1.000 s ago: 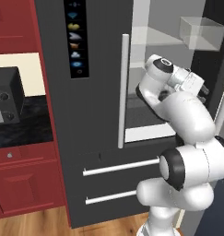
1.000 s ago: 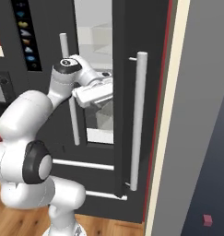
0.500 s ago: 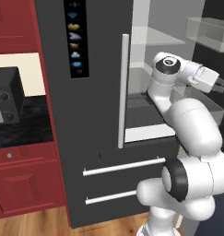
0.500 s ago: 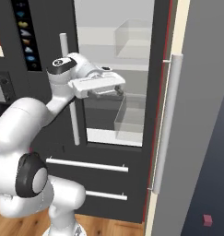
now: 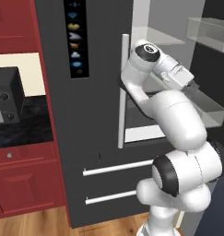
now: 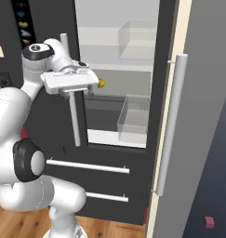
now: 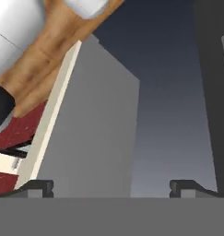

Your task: Retrieve a lemon from the fridge and place it on the cutting board with the fish.

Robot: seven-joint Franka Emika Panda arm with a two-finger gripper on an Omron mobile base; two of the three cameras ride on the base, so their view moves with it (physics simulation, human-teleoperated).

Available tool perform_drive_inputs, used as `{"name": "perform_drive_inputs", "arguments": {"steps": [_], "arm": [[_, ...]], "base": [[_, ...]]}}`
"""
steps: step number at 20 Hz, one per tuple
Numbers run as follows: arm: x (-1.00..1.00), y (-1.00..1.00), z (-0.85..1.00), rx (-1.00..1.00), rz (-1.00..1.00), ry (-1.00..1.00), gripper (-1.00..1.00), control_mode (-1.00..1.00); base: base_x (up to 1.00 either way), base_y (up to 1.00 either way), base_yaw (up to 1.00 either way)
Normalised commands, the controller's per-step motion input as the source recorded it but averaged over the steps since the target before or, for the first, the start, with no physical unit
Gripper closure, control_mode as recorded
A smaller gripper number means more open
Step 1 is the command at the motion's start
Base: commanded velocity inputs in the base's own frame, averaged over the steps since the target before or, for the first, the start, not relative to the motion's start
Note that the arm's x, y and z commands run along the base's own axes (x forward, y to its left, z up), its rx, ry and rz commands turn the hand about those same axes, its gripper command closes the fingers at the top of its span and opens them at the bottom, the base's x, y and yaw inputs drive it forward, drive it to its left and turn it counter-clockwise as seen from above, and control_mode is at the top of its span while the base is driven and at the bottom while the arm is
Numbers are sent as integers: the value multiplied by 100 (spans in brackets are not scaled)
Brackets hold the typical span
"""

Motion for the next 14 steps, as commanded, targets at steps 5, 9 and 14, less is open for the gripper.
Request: {"name": "perform_drive_inputs", "arguments": {"steps": [5, 9, 14], "arm": [[7, 94, -10, 25, -41, -67, -100, -100], [4, 81, -61, 12, -44, -67, -100, -100], [31, 67, -63, 3, -48, -57, -100, -100]], "base": [[0, 0, 0], [0, 0, 0], [0, 0, 0]]}}
